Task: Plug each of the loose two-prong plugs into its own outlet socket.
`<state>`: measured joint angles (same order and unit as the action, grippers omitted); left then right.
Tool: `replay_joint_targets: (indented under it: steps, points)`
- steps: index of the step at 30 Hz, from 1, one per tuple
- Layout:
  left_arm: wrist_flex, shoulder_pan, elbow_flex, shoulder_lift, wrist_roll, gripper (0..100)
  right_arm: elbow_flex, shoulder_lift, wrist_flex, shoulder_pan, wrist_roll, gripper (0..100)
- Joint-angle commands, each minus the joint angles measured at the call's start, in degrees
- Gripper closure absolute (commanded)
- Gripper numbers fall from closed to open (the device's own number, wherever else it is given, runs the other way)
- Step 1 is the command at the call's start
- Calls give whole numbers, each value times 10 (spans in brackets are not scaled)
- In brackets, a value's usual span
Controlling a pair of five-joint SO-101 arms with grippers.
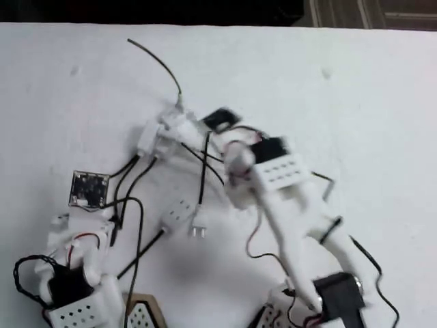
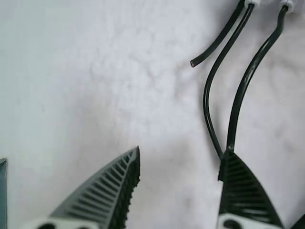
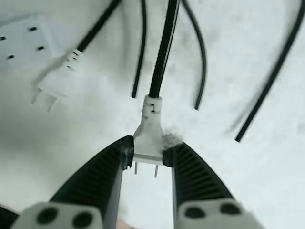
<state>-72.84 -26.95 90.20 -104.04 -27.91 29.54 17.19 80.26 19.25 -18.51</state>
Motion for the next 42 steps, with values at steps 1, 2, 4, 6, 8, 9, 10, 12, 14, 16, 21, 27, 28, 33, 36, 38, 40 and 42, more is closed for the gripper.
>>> replay_joint_targets:
  steps: [1,2,4,6,8,9,10,12,14,16,21,27,28,33,36,38,40,42]
  points:
    - [-3,-4,-1,-3,-4,736,24,48,7,-73,-40,981]
    - [-3,-4,-1,-3,-4,736,36,53,5,-89,-48,981]
    - [-3,-4,-1,-3,-4,736,59,56,4,-110,-58,981]
    - [-3,-3,-1,-3,-4,736,84,56,-12,-124,-67,981]
    - [-3,-3,-1,-3,-4,736,109,56,-43,-130,-66,974]
    - [-3,-3,-1,-3,-4,736,122,56,-58,-130,-64,963]
    - [-3,-3,-1,-3,-4,736,132,56,-68,-126,-62,944]
    - [-3,-3,-1,-3,-4,736,142,57,-73,-123,-62,896]
    - [-3,-3,-1,-3,-4,736,142,61,-65,-114,-62,860]
    - [-3,-3,-1,-3,-4,736,134,61,-41,-108,-62,849]
    - [-3,-2,-1,-3,-4,736,101,55,-11,-124,-66,850]
    - [-3,-2,-1,-3,-4,736,120,54,-41,-133,-67,850]
    - [-3,-2,-1,-3,-4,736,127,54,-51,-134,-67,850]
    - [-3,-2,-1,-3,-4,736,149,53,-78,-147,-67,850]
    - [-3,-2,-1,-3,-4,736,149,27,-78,-149,-74,850]
    - [-3,-2,-1,-3,-4,736,145,-4,-80,-148,-96,850]
    - [-3,-2,-1,-3,-4,736,132,-38,-80,-149,-104,850]
    - [-3,-2,-1,-3,-4,736,118,-66,-80,-156,-106,850]
